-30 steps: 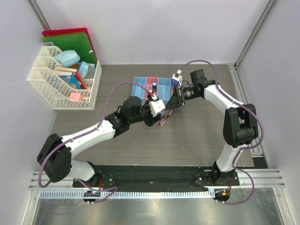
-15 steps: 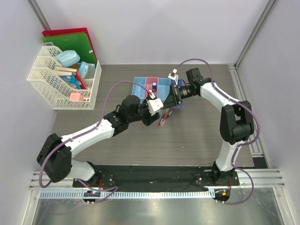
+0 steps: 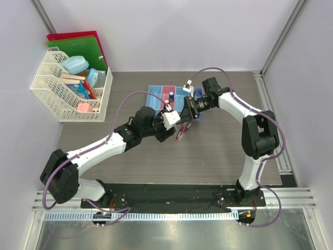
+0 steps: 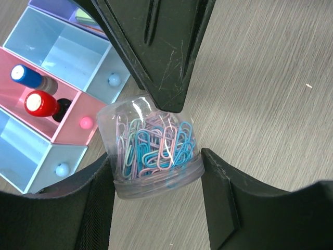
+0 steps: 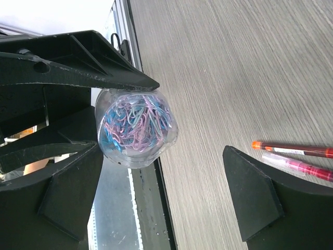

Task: Sort the stationery into containers
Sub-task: Place the stationery at the center of the board.

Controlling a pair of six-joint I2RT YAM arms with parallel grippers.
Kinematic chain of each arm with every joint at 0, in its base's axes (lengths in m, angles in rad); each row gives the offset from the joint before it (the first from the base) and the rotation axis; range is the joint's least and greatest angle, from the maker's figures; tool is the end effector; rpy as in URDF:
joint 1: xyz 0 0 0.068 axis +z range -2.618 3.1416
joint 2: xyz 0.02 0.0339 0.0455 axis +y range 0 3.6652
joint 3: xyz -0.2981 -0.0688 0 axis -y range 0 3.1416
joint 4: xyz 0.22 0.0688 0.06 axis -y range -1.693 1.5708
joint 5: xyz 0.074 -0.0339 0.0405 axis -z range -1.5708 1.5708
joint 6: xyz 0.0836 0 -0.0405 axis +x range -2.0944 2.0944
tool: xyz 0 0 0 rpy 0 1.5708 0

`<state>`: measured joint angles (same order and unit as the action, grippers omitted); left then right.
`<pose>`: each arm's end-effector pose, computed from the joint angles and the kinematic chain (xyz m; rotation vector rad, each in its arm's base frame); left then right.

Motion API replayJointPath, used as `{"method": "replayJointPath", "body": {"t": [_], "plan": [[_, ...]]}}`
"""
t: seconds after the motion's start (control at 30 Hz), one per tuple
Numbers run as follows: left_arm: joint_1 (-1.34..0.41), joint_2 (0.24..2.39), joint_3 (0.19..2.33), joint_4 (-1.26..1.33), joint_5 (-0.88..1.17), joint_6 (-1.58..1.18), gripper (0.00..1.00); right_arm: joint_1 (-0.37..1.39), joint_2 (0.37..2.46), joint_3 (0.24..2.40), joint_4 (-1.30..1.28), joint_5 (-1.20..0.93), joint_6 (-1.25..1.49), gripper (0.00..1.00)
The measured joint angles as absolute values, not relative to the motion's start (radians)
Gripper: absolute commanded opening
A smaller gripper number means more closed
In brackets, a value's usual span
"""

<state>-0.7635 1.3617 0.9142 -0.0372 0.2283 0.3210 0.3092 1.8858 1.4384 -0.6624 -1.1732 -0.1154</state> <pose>0.2181 -0.2349 0.2916 1.1942 1.7038 -0.5071 0.3423 0.1903 0.2606 -0.8521 2.2164 1.6053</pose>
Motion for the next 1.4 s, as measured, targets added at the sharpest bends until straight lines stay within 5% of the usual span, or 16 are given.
{"method": "replayJointPath", "body": {"t": [0.5,0.83,1.4], "plan": [[-0.745,1.224,0.946,-0.210,0.202,0.572,0.00,0.310,1.886,1.438,-0.691,-1.115,-0.159,1.00],[-0.737,1.245,1.063,-0.566,0.183,0.919,0.00,0.255,1.886,1.455,-0.698,-1.085,-0.167,1.00],[-0.768,1.383,0.980,-0.878,-0.342,1.483,0.00,0.130,1.817,1.469,-0.702,-1.132,-0.165,1.00]]}}
